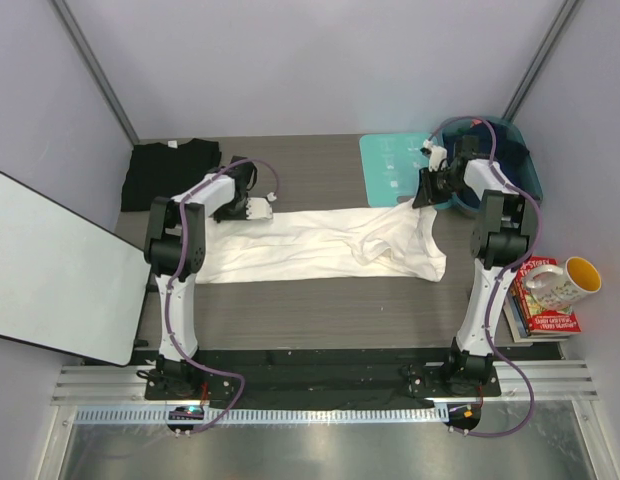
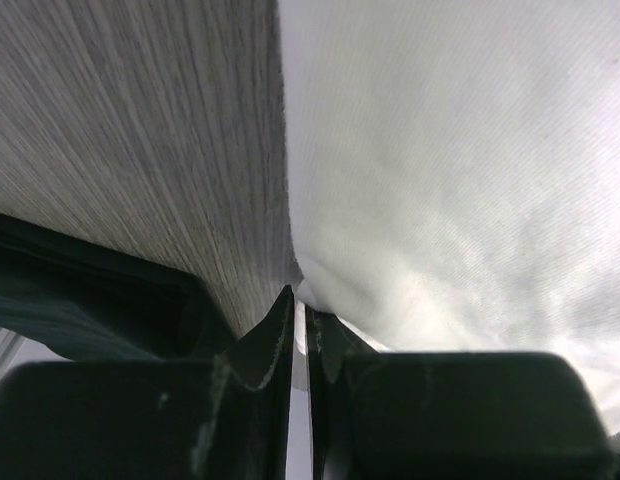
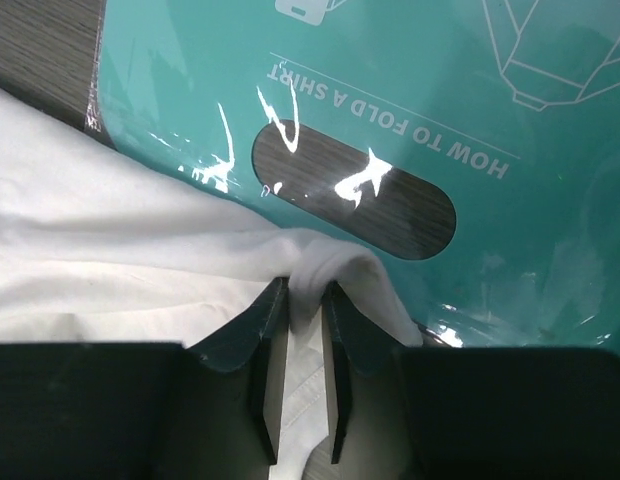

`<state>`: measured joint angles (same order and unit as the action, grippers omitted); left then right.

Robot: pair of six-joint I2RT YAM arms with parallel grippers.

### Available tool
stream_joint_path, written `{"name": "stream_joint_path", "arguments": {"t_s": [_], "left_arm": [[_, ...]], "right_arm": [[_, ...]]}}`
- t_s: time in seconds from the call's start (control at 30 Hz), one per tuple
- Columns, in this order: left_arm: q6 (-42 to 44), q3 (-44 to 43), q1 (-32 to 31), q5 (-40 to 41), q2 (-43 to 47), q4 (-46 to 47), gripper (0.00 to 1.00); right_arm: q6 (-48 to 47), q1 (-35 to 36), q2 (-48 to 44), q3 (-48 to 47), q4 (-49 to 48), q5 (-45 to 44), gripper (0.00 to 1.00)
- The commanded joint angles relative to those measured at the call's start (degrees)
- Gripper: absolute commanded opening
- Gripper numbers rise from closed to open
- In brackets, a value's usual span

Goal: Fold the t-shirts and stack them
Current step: Fold the tshirt

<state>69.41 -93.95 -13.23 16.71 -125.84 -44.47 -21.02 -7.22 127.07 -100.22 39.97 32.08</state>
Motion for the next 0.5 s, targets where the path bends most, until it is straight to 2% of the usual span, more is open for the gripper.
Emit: {"name": "stream_joint_path", "arguments": {"t_s": [0.0, 0.03, 0.07, 0.13, 0.47], "left_arm": [[-0.8, -1.6, -0.2, -0.8, -0.3, -1.3, 0.08], [-0.7, -1.5, -0.2, -0.7, -0.4, -1.3, 0.04], [-0.8, -1.4, -0.2, -0.5, -0.5, -1.5, 0.01], [-0.7, -1.0, -0.2, -0.2, -1.1, -1.5, 0.00], [-1.1, 2.1, -0.1, 1.6, -3.3, -1.5, 0.00]], "right_arm": [[-1.3, 0.1, -0.5, -1.5, -0.4, -0.5, 0.18], [-1.5, 0.1, -0.6, -1.6, -0.5, -0.5, 0.14], [-1.7, 0.1, -0.6, -1.7, -0.5, -0.8, 0.05], [-2.1, 0.0, -0.8, -2.0, -0.4, -1.0, 0.01], [-4.1, -0.6, -3.0, -1.8, 0.9, -1.4, 0.01]]}}
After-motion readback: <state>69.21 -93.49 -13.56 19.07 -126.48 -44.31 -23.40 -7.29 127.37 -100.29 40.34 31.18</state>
